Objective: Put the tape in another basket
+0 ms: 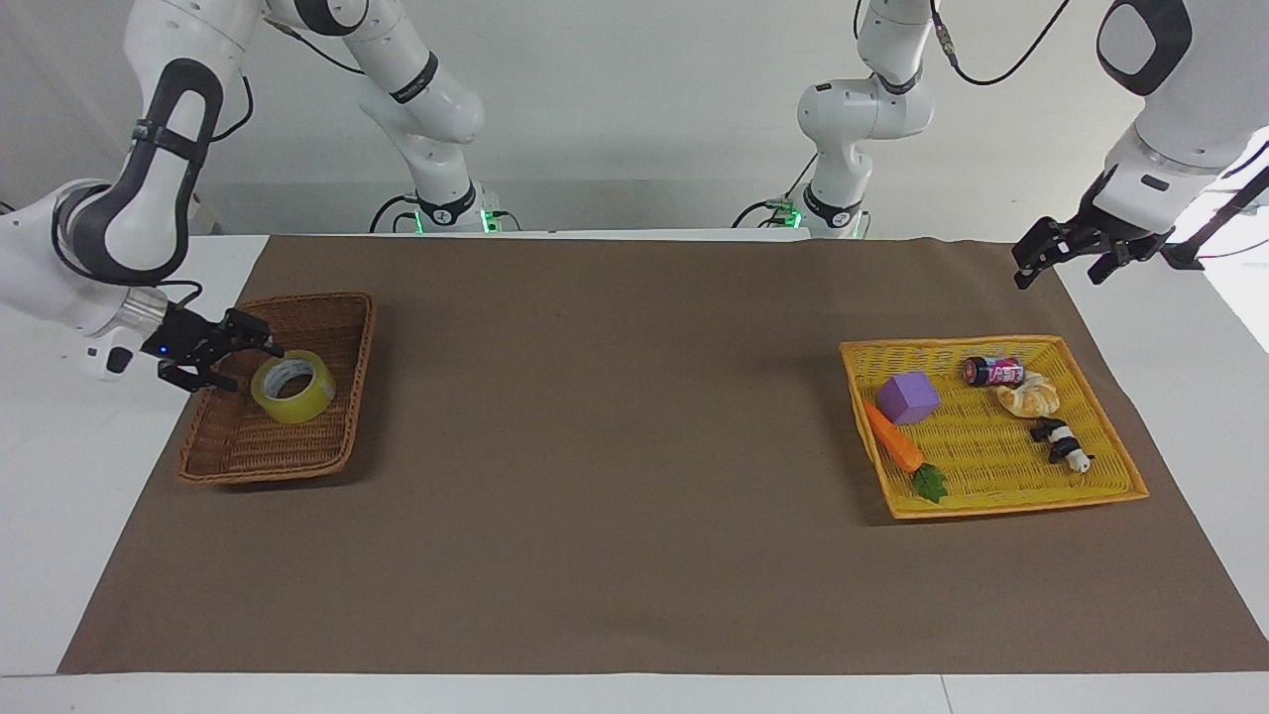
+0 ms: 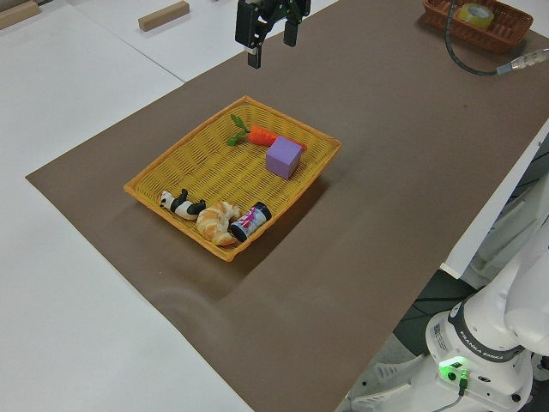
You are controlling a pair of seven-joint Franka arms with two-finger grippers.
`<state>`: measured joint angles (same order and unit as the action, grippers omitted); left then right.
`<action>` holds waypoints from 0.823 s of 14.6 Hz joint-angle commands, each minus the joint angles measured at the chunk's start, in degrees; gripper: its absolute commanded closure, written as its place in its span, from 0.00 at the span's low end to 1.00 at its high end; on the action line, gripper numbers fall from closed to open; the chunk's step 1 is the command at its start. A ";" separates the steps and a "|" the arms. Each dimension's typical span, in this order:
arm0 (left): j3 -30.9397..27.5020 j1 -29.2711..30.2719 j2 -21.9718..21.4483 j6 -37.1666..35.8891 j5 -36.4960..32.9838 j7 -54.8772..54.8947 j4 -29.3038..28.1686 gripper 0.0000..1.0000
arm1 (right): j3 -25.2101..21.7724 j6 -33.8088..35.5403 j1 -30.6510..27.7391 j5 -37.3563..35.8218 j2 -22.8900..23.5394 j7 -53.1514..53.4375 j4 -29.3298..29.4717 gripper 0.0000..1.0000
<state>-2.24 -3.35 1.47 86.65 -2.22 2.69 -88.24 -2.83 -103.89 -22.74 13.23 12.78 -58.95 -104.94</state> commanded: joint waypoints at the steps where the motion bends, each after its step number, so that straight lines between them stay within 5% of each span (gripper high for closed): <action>1: -0.04 0.27 -0.15 -0.61 0.81 0.03 -0.79 0.00 | 0.19 -0.96 2.52 -4.87 -4.24 1.46 0.35 0.00; 9: -0.04 0.63 -0.24 -1.05 0.73 0.03 -0.79 0.00 | 0.81 12.29 12.01 -10.85 -11.62 43.17 8.62 0.00; 12: -0.04 0.71 -0.24 -1.05 0.73 0.03 -0.79 0.00 | 0.81 14.15 16.92 -16.38 -15.14 46.81 8.97 0.00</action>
<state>-2.41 -3.21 1.67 86.53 -2.17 2.69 -88.76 -2.20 -90.96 -8.04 0.27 0.00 -15.26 -95.83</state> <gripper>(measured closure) 0.000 0.000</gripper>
